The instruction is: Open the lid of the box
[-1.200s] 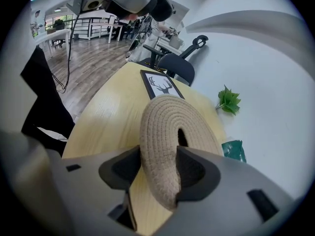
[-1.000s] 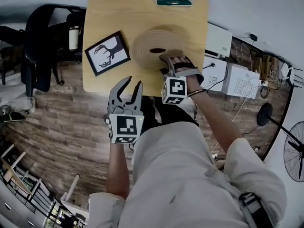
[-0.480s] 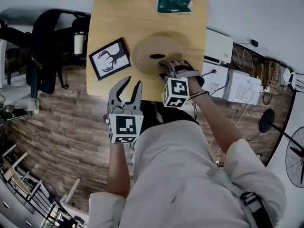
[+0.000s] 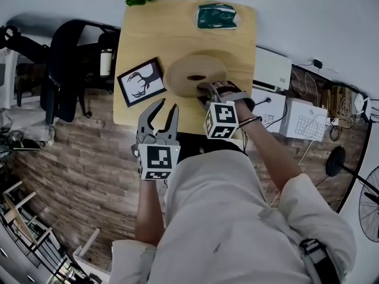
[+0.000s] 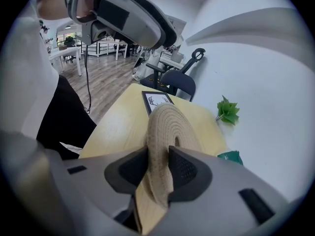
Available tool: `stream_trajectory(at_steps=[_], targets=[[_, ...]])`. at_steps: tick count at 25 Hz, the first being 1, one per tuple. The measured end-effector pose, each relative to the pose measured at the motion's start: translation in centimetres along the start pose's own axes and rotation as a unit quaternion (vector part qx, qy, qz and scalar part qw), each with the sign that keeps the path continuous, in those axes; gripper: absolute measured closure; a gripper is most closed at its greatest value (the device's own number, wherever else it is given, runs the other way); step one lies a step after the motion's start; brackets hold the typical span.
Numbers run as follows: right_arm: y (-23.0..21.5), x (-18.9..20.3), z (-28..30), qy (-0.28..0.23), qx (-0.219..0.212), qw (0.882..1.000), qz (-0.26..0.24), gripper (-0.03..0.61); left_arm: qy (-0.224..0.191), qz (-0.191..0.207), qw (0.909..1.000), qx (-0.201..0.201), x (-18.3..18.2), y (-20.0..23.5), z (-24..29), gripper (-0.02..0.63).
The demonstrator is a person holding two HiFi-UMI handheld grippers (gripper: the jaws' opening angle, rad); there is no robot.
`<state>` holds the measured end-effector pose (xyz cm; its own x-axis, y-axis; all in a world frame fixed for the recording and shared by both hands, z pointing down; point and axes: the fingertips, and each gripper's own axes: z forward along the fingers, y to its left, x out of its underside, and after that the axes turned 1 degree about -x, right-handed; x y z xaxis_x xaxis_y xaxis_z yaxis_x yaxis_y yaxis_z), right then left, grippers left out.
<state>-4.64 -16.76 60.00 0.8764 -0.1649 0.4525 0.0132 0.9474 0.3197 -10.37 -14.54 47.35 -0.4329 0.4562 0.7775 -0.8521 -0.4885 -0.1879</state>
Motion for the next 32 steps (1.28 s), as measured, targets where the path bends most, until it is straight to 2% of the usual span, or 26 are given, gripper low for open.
stream_trajectory(at_steps=[17, 26, 32], targets=[[-3.0, -1.8, -2.0, -0.018, 0.056, 0.998, -0.019, 0.508, -0.019, 0.014, 0.9996, -0.012, -1.9, 1.6, -0.8, 0.500], [-5.2, -2.7, -4.2, -0.028, 0.090, 0.996, -0.001, 0.511, -0.038, 0.012, 0.9990, -0.020, -2.9, 2.3, -2.0, 0.502], [-6.8, -3.4, -6.6, -0.050, 0.114, 0.992, 0.029, 0.511, -0.055, 0.001, 0.9984, -0.014, -3.6, 2.2, -2.2, 0.505]])
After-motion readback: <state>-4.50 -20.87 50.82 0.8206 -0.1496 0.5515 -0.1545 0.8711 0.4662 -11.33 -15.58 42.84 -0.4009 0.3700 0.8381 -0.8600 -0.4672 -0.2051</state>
